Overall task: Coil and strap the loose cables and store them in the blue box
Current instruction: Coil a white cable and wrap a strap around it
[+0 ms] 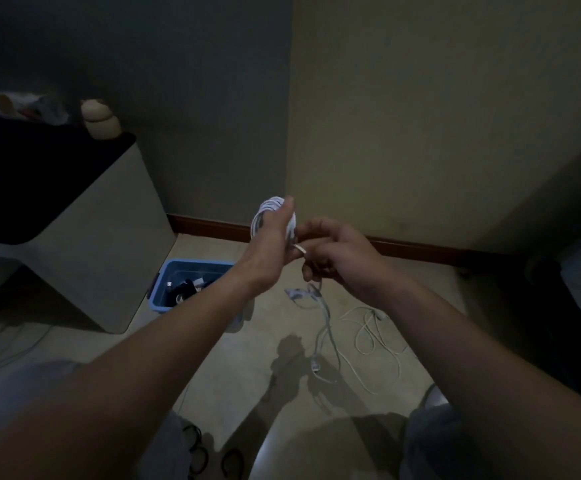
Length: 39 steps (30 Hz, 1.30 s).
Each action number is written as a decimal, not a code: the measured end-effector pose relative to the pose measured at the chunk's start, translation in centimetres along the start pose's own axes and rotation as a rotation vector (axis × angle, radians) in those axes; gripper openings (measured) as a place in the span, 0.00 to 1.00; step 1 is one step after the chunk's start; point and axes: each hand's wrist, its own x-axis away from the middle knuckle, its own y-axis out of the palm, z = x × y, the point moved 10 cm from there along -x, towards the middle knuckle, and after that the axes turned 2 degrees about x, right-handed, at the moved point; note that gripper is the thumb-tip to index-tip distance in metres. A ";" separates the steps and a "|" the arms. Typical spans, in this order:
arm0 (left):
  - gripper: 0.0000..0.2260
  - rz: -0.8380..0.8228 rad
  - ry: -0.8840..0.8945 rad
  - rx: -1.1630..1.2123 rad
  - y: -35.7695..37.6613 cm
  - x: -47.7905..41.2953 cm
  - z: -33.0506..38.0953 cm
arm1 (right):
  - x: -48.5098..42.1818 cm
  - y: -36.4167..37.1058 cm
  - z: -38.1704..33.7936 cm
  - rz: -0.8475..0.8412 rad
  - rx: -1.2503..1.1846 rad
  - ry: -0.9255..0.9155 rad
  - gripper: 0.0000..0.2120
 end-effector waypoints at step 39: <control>0.20 -0.606 -0.271 0.222 1.9 2.2 1.3 | 0.0 -8.4 2.0 0.057 0.804 0.008 0.08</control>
